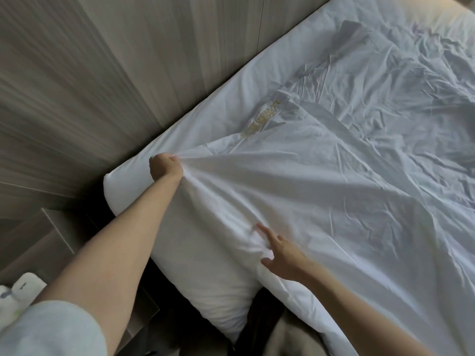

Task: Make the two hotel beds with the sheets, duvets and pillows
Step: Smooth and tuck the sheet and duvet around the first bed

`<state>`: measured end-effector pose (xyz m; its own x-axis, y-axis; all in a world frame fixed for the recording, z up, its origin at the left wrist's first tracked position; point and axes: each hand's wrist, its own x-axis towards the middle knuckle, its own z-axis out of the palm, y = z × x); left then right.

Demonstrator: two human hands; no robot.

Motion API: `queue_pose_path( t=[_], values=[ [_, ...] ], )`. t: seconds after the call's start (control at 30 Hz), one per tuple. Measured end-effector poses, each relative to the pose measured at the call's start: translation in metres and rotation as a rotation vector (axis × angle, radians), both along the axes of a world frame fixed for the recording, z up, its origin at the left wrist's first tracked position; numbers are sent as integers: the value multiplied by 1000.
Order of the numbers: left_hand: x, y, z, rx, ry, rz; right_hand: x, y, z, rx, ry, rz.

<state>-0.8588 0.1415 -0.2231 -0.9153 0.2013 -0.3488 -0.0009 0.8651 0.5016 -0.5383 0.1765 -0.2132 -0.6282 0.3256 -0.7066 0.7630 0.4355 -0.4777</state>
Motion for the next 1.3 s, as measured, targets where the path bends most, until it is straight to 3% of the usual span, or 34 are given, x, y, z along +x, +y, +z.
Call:
queue_pose_path(
  t=[0.07,0.1,0.17,0.23,0.33,0.47,0.63,0.8,0.9,0.97,1.1,1.3],
  values=[
    [12,0,-5,-88,-117,104,2,3,-3,16,-6,-4],
    [22,-1,-4,-62,-47,64,3,6,-3,56,13,-16],
    [46,-2,-5,72,264,-218,4,12,1,211,68,-84],
    [85,6,-10,179,394,-505,5,19,4,369,134,-231],
    [165,28,-6,160,181,-784,17,34,0,511,147,-317],
    [231,51,-23,-119,108,-1195,55,61,-14,422,-114,-342],
    [197,93,-51,-258,89,-1114,108,103,-30,352,-190,-633],
    [164,162,-45,-193,-114,-804,122,143,-37,324,-204,-744],
    [165,186,-32,-90,68,-726,119,158,-30,281,-178,-750],
    [164,201,-25,-49,219,-756,120,167,-25,264,-168,-735],
    [153,228,-18,-136,361,-1053,122,178,-22,216,-127,-764],
    [148,270,-18,-375,204,-1222,120,185,-24,179,-150,-788]
  ],
)
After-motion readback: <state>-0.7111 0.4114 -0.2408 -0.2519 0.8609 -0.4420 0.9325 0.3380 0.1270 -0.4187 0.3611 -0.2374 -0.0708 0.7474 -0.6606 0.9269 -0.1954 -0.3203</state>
